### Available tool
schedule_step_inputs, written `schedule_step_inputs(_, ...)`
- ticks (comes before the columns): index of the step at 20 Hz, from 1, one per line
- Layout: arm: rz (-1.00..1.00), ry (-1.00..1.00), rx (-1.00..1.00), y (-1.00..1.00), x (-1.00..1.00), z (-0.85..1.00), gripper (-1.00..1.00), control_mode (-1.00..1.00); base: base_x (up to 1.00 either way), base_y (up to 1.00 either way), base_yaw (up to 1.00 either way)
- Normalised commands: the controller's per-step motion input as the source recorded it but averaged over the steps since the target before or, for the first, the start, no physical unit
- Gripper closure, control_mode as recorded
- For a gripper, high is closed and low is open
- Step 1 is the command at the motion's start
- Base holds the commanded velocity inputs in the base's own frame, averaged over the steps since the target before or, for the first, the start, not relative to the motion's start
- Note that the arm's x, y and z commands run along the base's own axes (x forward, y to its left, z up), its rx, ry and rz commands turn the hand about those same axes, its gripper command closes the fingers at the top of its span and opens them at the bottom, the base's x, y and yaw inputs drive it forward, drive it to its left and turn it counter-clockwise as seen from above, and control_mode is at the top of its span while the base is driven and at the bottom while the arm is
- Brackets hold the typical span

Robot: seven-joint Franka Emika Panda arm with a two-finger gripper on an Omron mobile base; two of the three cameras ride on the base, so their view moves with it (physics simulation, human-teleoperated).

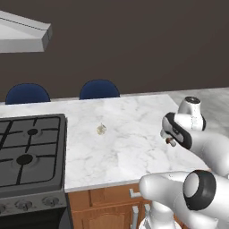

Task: Place the beer on the top shelf of the fridge to keep it out of children's reach, and place the mushroom and garlic on lower shelves for easy access.

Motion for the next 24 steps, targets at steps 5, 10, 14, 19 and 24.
schedule_step_inputs(5,0.00,0.00,0.00,-0.09,0.32,-0.32,-1.00,-1.00,0.00,0.00,0.00)
schedule_step_inputs(10,0.00,0.00,0.00,-0.10,0.30,-0.31,-1.00,-1.00,0.00,0.00,0.00)
schedule_step_inputs(14,0.00,0.00,0.00,-0.15,0.24,-0.29,-1.00,-1.00,0.00,0.00,0.00)
schedule_step_inputs(19,0.00,0.00,0.00,-0.16,0.23,-0.27,-1.00,-1.00,0.00,0.00,0.00)
schedule_step_inputs(24,0.00,0.00,0.00,-0.03,0.23,-0.24,-1.00,-1.00,0.00,0.00,0.00)
